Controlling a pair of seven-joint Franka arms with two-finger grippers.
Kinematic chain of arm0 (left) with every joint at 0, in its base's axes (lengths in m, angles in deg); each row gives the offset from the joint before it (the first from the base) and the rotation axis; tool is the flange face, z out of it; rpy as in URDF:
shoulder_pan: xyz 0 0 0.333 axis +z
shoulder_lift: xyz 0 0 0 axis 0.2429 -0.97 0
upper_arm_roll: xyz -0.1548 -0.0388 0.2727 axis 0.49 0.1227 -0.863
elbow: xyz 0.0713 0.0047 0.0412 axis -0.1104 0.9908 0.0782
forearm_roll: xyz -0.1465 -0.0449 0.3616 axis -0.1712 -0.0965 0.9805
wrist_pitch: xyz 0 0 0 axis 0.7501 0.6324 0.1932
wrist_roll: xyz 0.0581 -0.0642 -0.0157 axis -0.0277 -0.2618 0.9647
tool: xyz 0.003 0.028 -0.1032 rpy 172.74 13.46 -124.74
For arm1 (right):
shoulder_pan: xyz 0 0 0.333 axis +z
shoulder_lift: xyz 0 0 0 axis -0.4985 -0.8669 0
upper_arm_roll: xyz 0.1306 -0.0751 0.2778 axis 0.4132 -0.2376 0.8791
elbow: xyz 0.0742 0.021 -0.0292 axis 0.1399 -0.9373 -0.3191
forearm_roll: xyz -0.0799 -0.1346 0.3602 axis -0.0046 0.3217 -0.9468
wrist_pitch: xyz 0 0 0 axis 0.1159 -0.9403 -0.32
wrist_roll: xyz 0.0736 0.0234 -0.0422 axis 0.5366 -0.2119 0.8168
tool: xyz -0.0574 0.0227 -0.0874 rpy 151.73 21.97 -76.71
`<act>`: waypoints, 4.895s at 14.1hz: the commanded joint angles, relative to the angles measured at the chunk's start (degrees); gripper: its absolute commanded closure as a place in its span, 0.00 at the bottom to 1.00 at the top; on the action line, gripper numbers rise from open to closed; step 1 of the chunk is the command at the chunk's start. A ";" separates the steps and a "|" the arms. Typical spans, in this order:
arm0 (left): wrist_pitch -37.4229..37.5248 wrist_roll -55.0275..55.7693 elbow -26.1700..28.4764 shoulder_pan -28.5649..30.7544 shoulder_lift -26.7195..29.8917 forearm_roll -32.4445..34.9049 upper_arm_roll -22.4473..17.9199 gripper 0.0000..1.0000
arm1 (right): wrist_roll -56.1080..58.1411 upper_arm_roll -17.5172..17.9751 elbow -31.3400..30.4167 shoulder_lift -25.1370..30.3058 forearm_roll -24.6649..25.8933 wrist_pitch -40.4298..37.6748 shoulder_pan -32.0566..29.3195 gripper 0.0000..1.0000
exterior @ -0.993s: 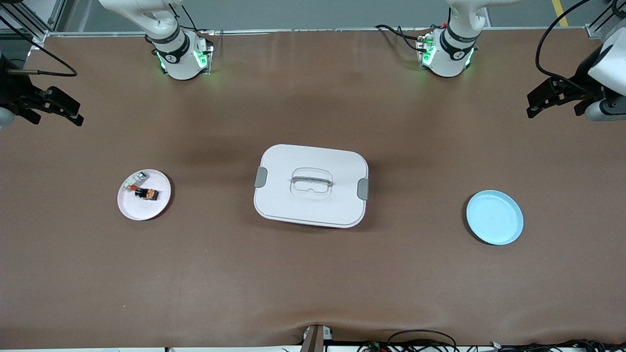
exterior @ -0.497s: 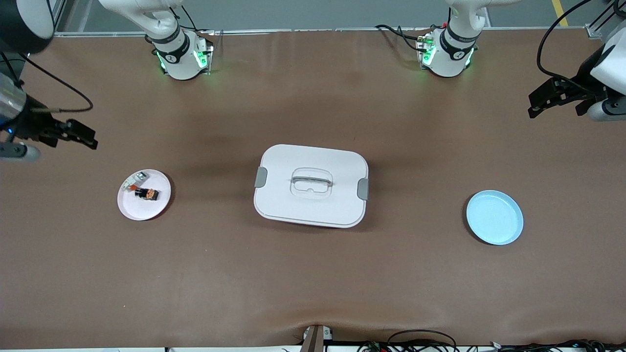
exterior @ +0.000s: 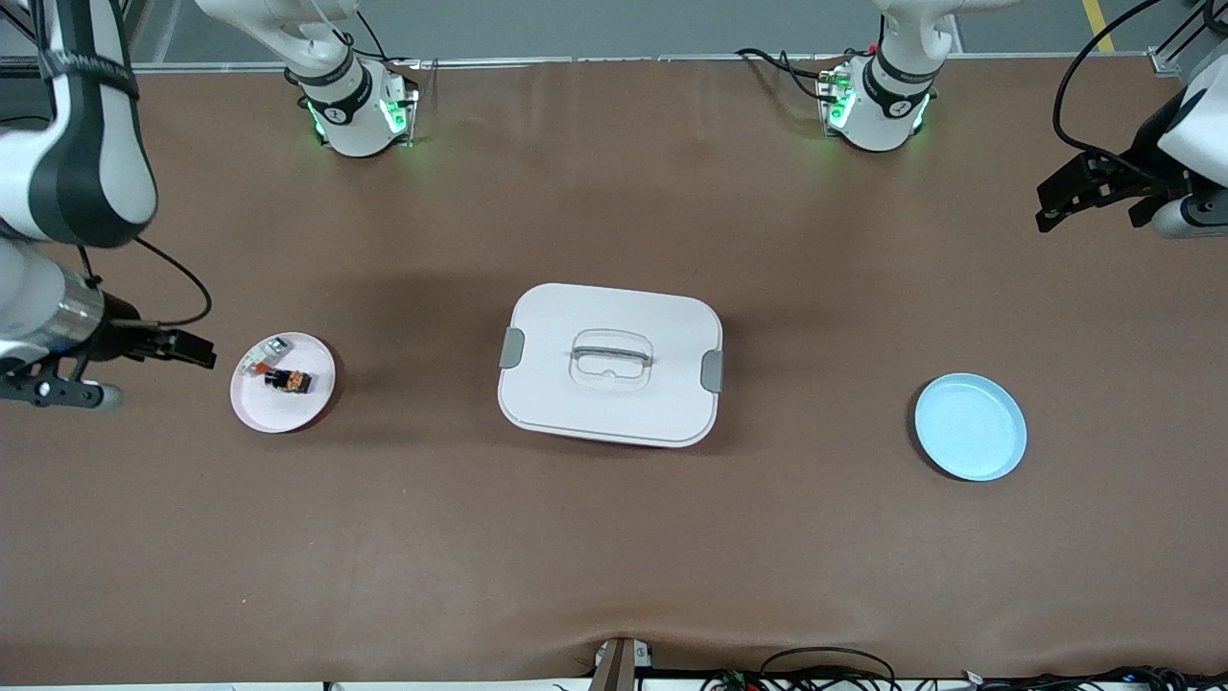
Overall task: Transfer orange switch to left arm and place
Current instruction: 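Reach the right gripper down to the orange switch on the white plate, then close the right gripper on the orange switch and lift it, then carry the switch over the box while the left gripper reaches toward it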
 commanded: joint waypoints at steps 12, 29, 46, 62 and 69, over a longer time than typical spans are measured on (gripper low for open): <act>0.68 0.05 -0.29 -0.27 -1.23 0.33 0.67 0.00 | 0.12 0.47 -7.77 -11.54 2.78 19.33 -1.45 0.00; 0.59 -0.12 -0.20 0.08 -1.06 0.25 0.76 0.00 | -0.49 0.56 -16.91 -14.80 2.61 26.72 -1.01 0.00; 0.59 -0.48 -0.29 0.17 -1.24 0.25 0.67 0.00 | 0.39 0.65 -16.39 -16.03 2.70 27.34 -0.92 0.71; 0.24 -0.39 -0.29 -0.27 -1.41 0.07 0.67 0.00 | -4.96 1.17 6.28 -6.28 -0.71 -17.47 5.66 0.74; 0.15 -0.65 -0.29 -0.36 -1.41 -2.82 0.76 0.00 | -25.24 1.26 14.54 -5.66 -13.71 -29.43 12.87 0.75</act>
